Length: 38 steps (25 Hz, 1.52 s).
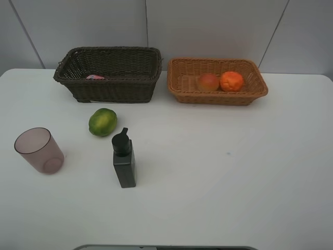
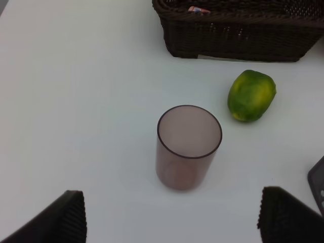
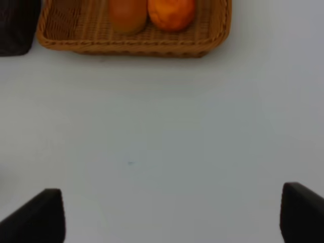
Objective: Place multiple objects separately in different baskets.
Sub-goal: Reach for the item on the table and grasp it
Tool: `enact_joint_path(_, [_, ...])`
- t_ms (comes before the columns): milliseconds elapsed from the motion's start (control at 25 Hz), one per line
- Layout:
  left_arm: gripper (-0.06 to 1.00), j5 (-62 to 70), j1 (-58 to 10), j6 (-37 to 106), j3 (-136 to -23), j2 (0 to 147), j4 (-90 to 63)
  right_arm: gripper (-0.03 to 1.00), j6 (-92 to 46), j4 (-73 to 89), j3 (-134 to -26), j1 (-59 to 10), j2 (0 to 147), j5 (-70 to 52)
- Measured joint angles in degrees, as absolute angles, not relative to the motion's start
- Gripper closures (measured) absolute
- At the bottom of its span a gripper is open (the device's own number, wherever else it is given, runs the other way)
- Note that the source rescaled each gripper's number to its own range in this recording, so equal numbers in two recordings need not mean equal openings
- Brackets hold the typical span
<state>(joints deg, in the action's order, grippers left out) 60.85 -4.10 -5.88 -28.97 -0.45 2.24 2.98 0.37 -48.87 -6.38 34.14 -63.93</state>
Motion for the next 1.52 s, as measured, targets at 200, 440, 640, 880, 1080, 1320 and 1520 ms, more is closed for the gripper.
enact_joint_path(200, [0.12,60.85,-4.10,-5.88,-28.97,-0.45,2.24,0.12,2.98,-3.84,-46.66,-6.38,23.77,-63.93])
enact_joint_path(440, [0.12,60.85,-4.10,-5.88,-28.97,-0.45,2.24,0.12,2.98,-7.51,-42.94,-6.38,14.12,-63.98])
enact_joint_path(640, [0.12,60.85,-4.10,-5.88,-28.97,-0.45,2.24,0.12,2.98,-4.27,-37.18,-6.38,6.57,-63.83])
enact_joint_path(880, [0.12,60.85,-4.10,-5.88,-28.97,-0.45,2.24,0.12,2.98,-1.79,-30.34,-6.38,1.73,-61.96])
enact_joint_path(1080, [0.12,60.85,-4.10,-5.88,-28.97,-0.45,2.24,0.12,3.06,-1.79,-30.21,-6.38,1.43,-60.85])
enact_joint_path(1320, [0.12,60.85,-4.10,-5.88,-28.97,-0.45,2.24,0.12,3.83,-2.23,-30.09,-6.38,0.05,-60.78])
enact_joint_path(1520, [0.12,60.85,-4.10,-5.88,-28.97,-0.45,2.24,0.12,3.83,-2.23,-29.98,-6.44,-0.26,-60.78])
